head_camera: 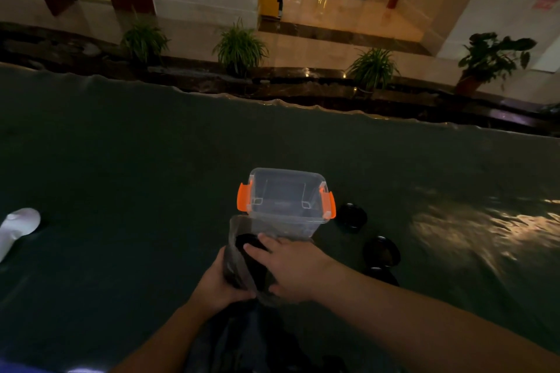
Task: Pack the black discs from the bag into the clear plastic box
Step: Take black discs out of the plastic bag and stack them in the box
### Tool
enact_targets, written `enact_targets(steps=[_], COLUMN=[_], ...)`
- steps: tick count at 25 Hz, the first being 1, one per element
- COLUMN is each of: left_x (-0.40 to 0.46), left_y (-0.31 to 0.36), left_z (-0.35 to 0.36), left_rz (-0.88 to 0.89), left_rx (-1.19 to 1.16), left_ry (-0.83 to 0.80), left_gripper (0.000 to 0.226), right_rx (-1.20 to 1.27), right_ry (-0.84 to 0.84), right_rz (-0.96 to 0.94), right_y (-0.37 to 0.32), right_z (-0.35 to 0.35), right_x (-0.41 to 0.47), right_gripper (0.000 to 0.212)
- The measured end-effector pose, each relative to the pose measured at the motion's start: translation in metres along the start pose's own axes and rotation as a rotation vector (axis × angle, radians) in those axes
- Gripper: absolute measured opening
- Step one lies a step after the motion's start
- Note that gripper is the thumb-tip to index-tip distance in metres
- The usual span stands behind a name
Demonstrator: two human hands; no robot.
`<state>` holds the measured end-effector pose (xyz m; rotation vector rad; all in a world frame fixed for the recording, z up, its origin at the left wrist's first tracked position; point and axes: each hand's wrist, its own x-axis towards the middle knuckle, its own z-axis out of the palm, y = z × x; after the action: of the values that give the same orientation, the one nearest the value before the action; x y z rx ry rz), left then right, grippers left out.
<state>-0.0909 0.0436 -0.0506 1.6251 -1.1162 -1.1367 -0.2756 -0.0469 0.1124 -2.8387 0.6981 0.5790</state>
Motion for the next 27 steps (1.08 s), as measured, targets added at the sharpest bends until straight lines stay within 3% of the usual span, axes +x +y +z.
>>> enact_targets(steps=[7, 12, 17, 24, 27], left_x=[0.003, 0.007, -0.004, -0.007, -0.007], left_y=[0.029, 0.050, 0.043, 0.033, 0.029], left_z=[-0.014, -0.039, -0.037, -0.030, -0.040], left_rz=[0.030, 0.080, 0.071, 0.158, 0.139], left_rx=[0.225, 0.883, 1.298, 1.348, 1.274], left_ry=[-0.023, -0.153, -0.211, -0.208, -0.201], left_gripper=[0.102, 0.109, 0.098, 0.085, 0.092], right_rx=[0.061, 0.035, 0.021, 0.089, 0.042], right_ry=[0.038, 0.128, 0.063, 0.100, 0.120], right_rz=[-0.074, -0.120, -0.182, -0.236, -0.252], right_y=[0.007, 0.009, 0.006, 0.001, 0.003], right_z=[0.013, 0.029, 0.065, 0.113, 0.116], right_x=[0.005, 0.009, 0.020, 0.034, 0.045], right_gripper=[0.081, 0.088, 0.078, 0.068, 0.067])
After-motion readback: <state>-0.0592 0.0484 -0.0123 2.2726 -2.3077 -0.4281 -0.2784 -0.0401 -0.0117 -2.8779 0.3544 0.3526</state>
